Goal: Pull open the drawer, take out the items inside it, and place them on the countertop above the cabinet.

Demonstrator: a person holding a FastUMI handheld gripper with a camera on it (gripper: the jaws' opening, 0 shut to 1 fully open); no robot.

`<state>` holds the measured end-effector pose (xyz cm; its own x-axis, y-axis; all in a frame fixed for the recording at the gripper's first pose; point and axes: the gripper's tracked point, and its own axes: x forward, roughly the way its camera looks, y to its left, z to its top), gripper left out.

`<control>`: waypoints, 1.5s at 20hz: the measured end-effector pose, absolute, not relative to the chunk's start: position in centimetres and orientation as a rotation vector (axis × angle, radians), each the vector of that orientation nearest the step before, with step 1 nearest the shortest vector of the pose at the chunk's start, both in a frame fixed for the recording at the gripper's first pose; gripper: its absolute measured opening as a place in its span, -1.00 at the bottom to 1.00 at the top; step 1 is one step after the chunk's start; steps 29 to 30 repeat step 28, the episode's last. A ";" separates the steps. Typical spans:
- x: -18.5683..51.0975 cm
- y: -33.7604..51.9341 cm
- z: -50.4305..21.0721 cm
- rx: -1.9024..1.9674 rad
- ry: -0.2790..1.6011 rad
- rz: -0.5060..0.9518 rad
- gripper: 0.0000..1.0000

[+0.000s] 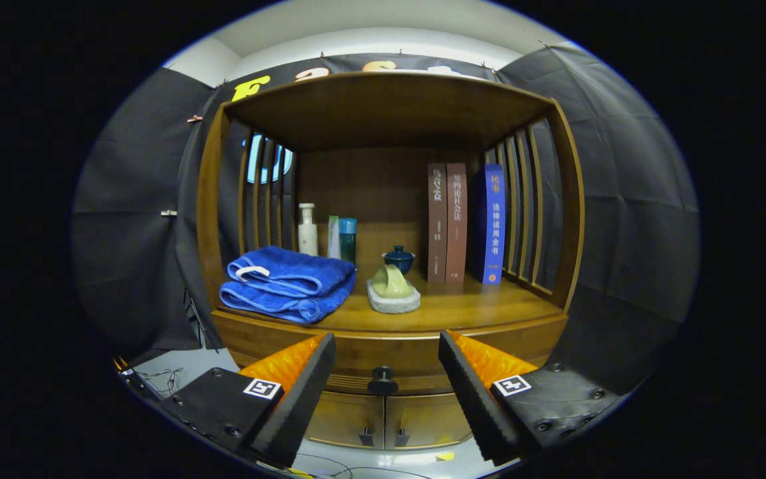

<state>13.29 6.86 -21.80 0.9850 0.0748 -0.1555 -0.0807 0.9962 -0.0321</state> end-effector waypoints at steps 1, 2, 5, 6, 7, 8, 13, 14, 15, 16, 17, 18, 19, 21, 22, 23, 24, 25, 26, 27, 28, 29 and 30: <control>12.9 7.1 -20.8 -0.056 0.156 0.083 1.00; 12.4 7.5 -19.7 -0.067 0.157 0.091 1.00; 11.3 8.6 -17.2 -0.049 0.168 0.118 0.98; 11.0 8.9 -16.0 -0.028 0.159 0.126 0.98; 10.6 8.9 -14.6 -0.005 0.142 0.132 0.98; 10.4 8.7 -13.1 0.010 0.125 0.131 0.98; 8.7 6.8 -8.3 0.030 0.107 0.125 0.98; 8.5 6.4 -7.9 0.042 0.113 0.126 0.98; 8.2 5.8 -7.7 0.050 0.124 0.126 0.98; 8.1 5.2 -7.7 0.050 0.133 0.124 0.98; 8.0 4.6 -7.6 0.048 0.144 0.123 0.98; 7.9 4.3 -7.2 0.047 0.142 0.123 0.98; 7.9 4.0 -6.7 0.047 0.133 0.122 0.98; 7.8 3.2 -6.2 0.044 0.132 0.118 1.00; 7.7 2.8 -5.8 0.036 0.134 0.114 1.00; 7.7 2.7 -5.6 0.029 0.135 0.113 1.00; 7.9 2.6 -5.3 0.028 0.131 0.114 1.00; 8.0 2.7 -5.2 0.030 0.133 0.119 1.00; 7.9 2.4 -5.1 0.027 0.134 0.113 1.00; 8.0 2.3 -5.0 0.027 0.133 0.114 1.00; 8.2 2.4 -4.9 0.032 0.134 0.113 1.00; 8.2 2.4 -4.9 0.032 0.134 0.113 1.00; 8.2 2.4 -4.9 0.032 0.134 0.113 1.00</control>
